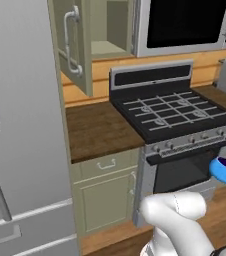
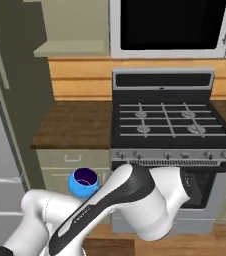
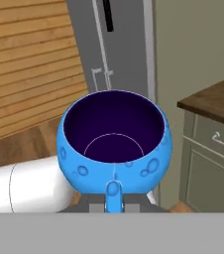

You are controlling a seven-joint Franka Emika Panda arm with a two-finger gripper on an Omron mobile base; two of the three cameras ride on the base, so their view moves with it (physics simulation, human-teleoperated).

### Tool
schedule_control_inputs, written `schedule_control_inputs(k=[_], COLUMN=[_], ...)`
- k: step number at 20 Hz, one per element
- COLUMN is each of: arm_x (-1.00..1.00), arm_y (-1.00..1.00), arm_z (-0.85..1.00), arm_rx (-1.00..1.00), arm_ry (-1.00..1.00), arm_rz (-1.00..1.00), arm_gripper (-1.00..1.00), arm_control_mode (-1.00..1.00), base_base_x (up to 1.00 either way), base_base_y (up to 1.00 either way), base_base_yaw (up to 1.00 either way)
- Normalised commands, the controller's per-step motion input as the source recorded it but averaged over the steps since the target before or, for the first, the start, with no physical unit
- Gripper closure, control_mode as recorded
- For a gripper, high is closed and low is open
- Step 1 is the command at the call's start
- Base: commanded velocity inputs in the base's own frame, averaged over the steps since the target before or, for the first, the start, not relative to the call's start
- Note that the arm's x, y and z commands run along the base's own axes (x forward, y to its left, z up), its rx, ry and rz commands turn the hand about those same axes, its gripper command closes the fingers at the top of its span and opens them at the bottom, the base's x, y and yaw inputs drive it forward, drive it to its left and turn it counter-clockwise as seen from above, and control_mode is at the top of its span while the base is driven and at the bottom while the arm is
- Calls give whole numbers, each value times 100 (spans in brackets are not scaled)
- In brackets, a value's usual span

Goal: Gather all objects into one cabinet and sort the glasses and bowls to opposite sides.

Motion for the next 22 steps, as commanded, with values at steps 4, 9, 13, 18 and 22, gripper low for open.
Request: schedule_control_inputs(k=[4, 9, 13, 18, 22], arm_x=[0, 0, 0, 0, 0], arm_y=[0, 0, 0, 0, 0], arm_z=[0, 0, 0, 0, 0], arm_rx=[0, 0, 0, 0, 0], arm_ry=[0, 0, 0, 0, 0], arm_rz=[0, 0, 0, 0, 0], arm_gripper=[100, 100, 100, 100, 100], arm_control_mode=[100, 100, 100, 100, 100], base_base_x=[-14, -22, -13, -6, 0], base_base_y=[-26, -2, 11, 2, 0], base_base_yaw=[-1, -43, -83, -98, -100])
